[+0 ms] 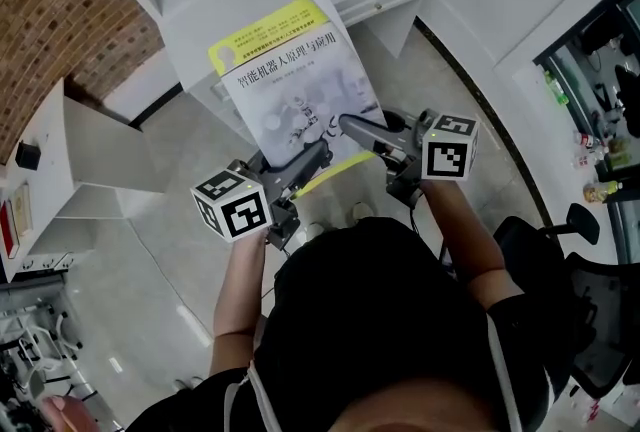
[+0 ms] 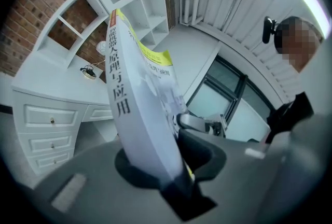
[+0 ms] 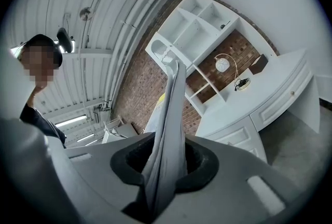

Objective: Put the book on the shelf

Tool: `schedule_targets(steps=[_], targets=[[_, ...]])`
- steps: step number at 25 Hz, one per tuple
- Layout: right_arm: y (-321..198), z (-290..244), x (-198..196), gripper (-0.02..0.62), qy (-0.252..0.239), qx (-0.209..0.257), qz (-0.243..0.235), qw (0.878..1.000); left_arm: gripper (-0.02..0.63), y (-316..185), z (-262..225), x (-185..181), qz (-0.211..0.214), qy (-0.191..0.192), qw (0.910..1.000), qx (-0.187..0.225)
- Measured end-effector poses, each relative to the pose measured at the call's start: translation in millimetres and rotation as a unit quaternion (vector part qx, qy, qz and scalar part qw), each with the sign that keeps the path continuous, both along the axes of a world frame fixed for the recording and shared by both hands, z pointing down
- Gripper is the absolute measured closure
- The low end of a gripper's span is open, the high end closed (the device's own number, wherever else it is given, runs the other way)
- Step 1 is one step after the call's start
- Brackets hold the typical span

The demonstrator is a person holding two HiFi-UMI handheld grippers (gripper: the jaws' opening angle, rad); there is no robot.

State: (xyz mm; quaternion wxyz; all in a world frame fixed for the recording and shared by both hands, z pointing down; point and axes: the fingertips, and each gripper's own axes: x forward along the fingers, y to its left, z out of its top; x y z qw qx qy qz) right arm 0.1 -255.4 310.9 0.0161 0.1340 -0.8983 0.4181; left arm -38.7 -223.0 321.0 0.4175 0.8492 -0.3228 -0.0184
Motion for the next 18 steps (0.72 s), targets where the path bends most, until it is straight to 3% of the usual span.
schedule_targets(steps=[18], targets=[[0.5,-0.3,-1.5,0.511,0.006,-0.013,0.006,1.000,0.499,2.2,-1.3,0.4,0.007,-0.020,0.9998,0.003]])
